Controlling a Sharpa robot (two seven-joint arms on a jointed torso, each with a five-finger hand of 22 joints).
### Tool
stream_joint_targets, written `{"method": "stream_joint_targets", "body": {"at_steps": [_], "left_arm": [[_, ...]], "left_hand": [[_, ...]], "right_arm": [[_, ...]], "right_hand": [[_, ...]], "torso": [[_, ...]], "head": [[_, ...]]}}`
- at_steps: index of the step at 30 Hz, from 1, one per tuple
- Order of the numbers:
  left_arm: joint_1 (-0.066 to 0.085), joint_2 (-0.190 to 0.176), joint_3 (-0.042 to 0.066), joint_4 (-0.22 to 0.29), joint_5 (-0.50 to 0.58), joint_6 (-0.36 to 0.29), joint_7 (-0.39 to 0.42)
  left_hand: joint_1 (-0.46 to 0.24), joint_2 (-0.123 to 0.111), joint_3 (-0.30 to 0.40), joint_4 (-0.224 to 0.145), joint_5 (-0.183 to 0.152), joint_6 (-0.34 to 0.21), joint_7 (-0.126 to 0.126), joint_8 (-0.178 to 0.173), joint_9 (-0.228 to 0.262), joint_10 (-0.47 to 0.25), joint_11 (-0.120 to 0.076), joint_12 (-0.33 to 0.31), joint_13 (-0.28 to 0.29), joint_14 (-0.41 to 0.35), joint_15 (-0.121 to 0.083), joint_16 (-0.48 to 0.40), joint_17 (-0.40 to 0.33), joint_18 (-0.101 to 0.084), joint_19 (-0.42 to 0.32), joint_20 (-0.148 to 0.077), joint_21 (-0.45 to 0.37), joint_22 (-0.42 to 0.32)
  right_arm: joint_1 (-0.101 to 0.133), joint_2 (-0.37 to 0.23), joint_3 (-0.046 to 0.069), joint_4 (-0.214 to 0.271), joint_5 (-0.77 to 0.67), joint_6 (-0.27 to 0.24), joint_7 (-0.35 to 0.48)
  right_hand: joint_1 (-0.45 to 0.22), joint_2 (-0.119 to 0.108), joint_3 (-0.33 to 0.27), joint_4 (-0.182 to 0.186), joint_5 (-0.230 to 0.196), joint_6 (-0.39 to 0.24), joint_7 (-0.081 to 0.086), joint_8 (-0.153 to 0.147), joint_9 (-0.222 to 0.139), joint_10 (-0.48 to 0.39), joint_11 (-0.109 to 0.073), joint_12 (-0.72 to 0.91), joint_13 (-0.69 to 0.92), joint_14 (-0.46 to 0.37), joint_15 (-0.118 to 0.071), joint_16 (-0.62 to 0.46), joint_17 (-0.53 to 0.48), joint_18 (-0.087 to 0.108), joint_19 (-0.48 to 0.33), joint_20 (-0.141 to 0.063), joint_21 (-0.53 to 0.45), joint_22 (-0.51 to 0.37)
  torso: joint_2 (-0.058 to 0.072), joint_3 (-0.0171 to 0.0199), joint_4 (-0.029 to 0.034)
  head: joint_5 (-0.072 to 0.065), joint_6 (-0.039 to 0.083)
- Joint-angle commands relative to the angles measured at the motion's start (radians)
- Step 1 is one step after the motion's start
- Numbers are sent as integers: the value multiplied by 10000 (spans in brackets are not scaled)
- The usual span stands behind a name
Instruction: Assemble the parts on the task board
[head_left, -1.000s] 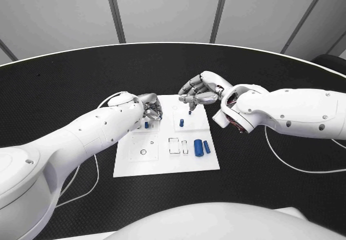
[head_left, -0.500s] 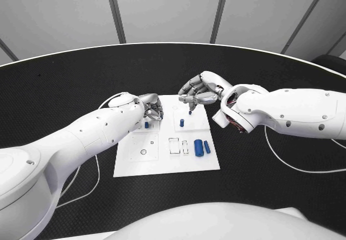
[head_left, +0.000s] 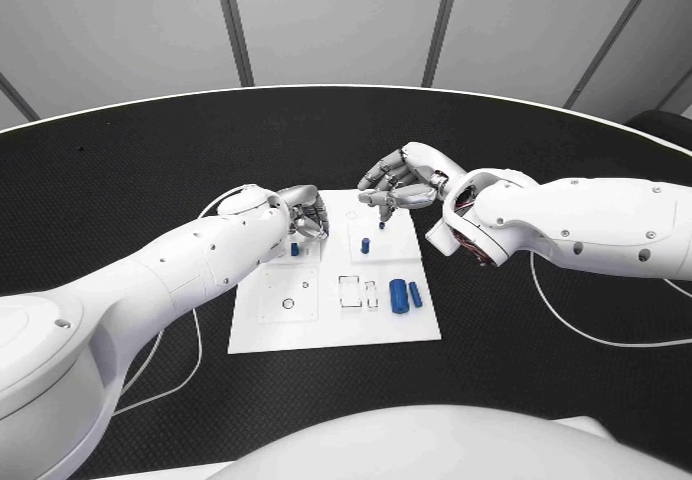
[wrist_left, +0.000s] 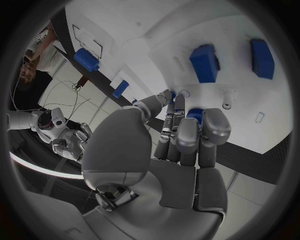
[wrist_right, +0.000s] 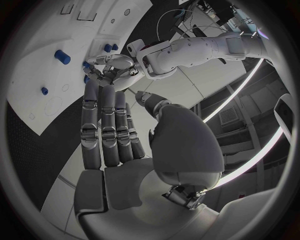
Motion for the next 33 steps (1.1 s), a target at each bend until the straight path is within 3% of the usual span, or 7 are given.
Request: {"method": "stream_joint_targets", "body": {"at_steps": [1, 12, 20, 22, 29, 33], "left_arm": [[-2, -23, -1, -8, 5, -47, -5], [9, -268, 2, 237, 63, -181, -9], [40, -588, 5, 591, 266, -307, -3], [64, -678, 6, 704, 332, -336, -10], [211, -1086, 25, 1230, 531, -477, -49], [304, -1348, 117, 1542, 624, -544, -73]], "left_hand": [[1, 123, 9, 25, -47, 15, -58, 64, 16, 106, -1, 16, 14, 7, -60, -27, -3, -170, 82, -5, 62, 23], [11, 124, 9, 16, -48, 22, -51, 66, 20, 111, -1, 14, 17, 9, -64, -27, -12, -170, 84, -9, 63, 24], [14, 110, 3, 6, -48, 17, -37, 61, 20, 110, 5, 8, 19, 10, -64, -28, -19, -168, 81, -14, 60, 16], [14, 110, 3, 6, -48, 17, -37, 61, 20, 110, 5, 8, 19, 10, -64, -28, -19, -168, 81, -14, 60, 16], [18, 96, -3, -5, -48, 7, -21, 53, 20, 108, 14, 0, 21, 11, -60, -29, -26, -165, 77, -19, 54, 2], [19, 90, -5, -9, -48, 3, -15, 49, 20, 108, 18, -2, 22, 11, -58, -30, -33, -166, 79, -21, 56, 5]], "right_arm": [[0, 2, 0, -4, 0, 0, 0], [-1, -3, -1, -46, 0, -5, 13], [-3, -7, -2, -118, 0, -6, 32], [-4, -8, -3, -137, 0, -7, 38], [-6, -15, -4, -213, 0, -5, 56], [-7, -20, -5, -254, 0, 1, 64]], "right_hand": [[98, 21, 59, -10, 43, -14, -25, 42, 13, -49, 15, 50, 13, 4, -19, -51, 14, 24, 27, 4, 47, -9], [87, 25, 57, -8, 48, -11, -24, 49, 15, -47, 16, 55, 31, 13, -19, -64, 40, 23, 29, 3, 55, -14], [87, 25, 57, -8, 48, -11, -24, 49, 15, -47, 16, 55, 31, 13, -19, -64, 40, 23, 29, 3, 55, -14], [87, 25, 57, -8, 48, -11, -24, 49, 15, -47, 16, 55, 31, 13, -19, -64, 40, 23, 29, 3, 55, -14], [87, 25, 57, -8, 48, -11, -24, 49, 15, -47, 16, 55, 31, 13, -19, -64, 40, 23, 29, 3, 55, -14], [87, 25, 57, -8, 48, -11, -24, 49, 15, -47, 16, 55, 31, 13, -19, -64, 40, 23, 29, 3, 55, -14]], "torso": [[1, 5, -2], [-45, 1, 31], [-84, -25, 105], [-76, -14, 83], [-121, -43, 153], [-120, -35, 139]], "head": [[0, 1], [-6, 30], [15, 57], [47, 88], [31, 93], [79, 127]]}}
